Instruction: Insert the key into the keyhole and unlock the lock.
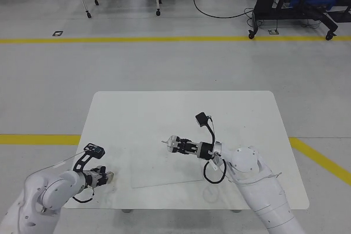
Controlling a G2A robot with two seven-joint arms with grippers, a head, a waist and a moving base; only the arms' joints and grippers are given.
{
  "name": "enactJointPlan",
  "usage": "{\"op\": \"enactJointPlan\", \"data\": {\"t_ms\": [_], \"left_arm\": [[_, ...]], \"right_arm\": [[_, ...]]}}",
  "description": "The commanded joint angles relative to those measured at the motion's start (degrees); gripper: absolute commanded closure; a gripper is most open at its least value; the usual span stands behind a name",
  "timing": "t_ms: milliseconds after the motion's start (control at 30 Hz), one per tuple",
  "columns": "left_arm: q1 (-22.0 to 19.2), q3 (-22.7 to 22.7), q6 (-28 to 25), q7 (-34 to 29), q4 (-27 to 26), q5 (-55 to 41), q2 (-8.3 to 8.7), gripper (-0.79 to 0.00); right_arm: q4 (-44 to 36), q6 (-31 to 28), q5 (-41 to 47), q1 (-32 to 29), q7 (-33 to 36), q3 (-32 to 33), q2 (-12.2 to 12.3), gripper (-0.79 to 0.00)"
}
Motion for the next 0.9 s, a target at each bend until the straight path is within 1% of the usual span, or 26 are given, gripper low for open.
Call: {"op": "enactJointPlan", "data": {"t_ms": [0, 100, 267, 333, 367, 567, 733, 867], "left_arm": [[0.4, -0.4, -0.1, -0.1, -0.3, -0.2, 0.11, -0.219], [0.6, -0.3, -0.1, 0.1, -0.2, -0.3, 0.20, -0.212], [-0.3, 0.9, 0.2, 0.6, 0.7, -0.3, 0.15, -0.148], [-0.6, 1.2, 0.3, 0.7, 0.9, -0.2, 0.16, -0.095], [-0.8, 1.3, 0.3, 0.9, 1.0, -0.2, 0.17, -0.006], [-1.6, 1.7, 0.3, 0.5, 1.9, -0.9, 0.25, 0.000], [-2.5, 1.6, 1.0, 2.6, 3.2, -1.8, 0.21, 0.000], [-3.1, 2.9, 1.1, 3.8, 4.5, -1.4, 0.10, 0.000]], "right_arm": [[0.0, 0.0, 0.0, 0.0, 0.0, 0.0, 0.0, 0.000], [0.0, 0.0, 0.0, 0.0, 0.0, 0.0, 0.0, 0.000], [0.0, 0.0, 0.0, 0.0, 0.0, 0.0, 0.0, 0.000], [0.0, 0.0, 0.0, 0.0, 0.0, 0.0, 0.0, 0.000], [0.0, 0.0, 0.0, 0.0, 0.0, 0.0, 0.0, 0.000], [0.0, 0.0, 0.0, 0.0, 0.0, 0.0, 0.0, 0.000], [0.0, 0.0, 0.0, 0.0, 0.0, 0.0, 0.0, 0.000], [0.0, 0.0, 0.0, 0.0, 0.0, 0.0, 0.0, 0.000]]}}
